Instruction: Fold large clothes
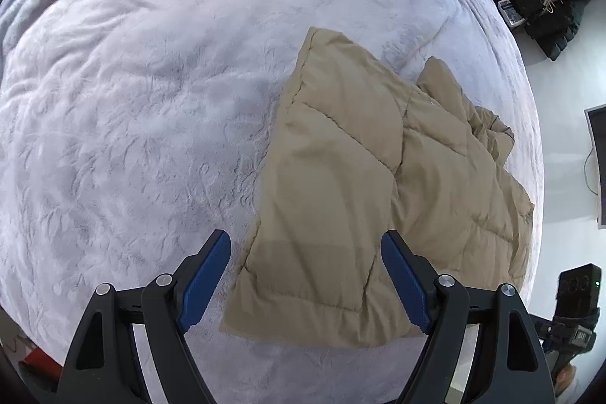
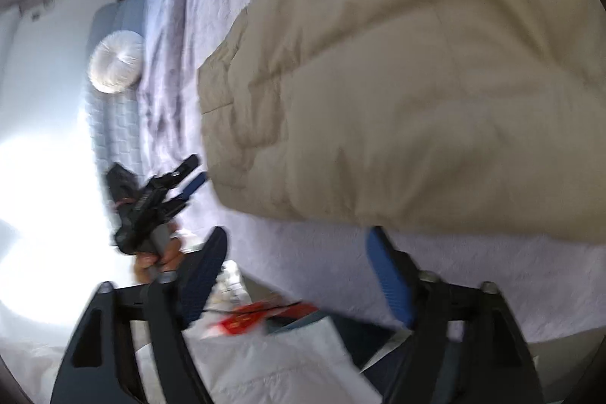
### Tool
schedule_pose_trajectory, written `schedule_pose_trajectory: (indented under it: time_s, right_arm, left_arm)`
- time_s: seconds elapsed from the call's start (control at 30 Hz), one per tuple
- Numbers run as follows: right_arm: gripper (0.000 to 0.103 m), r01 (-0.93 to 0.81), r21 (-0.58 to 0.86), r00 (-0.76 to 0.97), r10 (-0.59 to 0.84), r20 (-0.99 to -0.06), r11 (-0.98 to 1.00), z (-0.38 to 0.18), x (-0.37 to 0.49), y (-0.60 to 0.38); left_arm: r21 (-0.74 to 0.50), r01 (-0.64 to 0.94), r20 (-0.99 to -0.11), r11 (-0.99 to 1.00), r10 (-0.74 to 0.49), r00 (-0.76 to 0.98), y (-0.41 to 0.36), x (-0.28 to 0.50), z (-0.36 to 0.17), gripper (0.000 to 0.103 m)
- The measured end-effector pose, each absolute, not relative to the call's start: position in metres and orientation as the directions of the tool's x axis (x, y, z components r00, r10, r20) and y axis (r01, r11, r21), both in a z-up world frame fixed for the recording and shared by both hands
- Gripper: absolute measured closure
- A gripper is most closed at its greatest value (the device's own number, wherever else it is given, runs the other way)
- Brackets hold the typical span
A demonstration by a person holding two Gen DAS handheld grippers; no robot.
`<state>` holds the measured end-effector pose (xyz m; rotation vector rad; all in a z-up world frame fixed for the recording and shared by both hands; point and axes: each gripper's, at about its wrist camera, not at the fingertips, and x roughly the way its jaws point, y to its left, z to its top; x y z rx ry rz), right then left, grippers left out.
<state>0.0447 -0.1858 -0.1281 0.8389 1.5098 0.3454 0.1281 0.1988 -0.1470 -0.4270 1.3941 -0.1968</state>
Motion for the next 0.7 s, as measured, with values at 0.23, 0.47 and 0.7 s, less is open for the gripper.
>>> schedule_pose_trajectory:
  time_s: [0.23, 0.47, 0.7]
  right_arm:
    - [0.018, 0.189, 0.526, 0.133, 0.509, -0.85, 0.829, -0.08, 0.052, -0.187]
    - [0.0, 0.237, 0.458, 0.167, 0.428, -0.888, 0.857, -0.08, 0.077, -0.166]
    - [0.0, 0.233, 0.386, 0.194, 0.346, -0.918, 0.892, -0.08, 0.083, -0.155]
  left_arm:
    - [-0.378, -0.125, -0.922, 0.917, -0.361, 0.143, 0.202, 0.142, -0.164, 0.02]
    - [-0.352, -0.095, -0.928, 0.931, -0.334, 0.165, 0.198, 0.151, -0.164, 0.0]
    - [-0.3, -0.058, -0.94, 0.952, -0.285, 0.188, 0.196, 0.161, -0.167, 0.0]
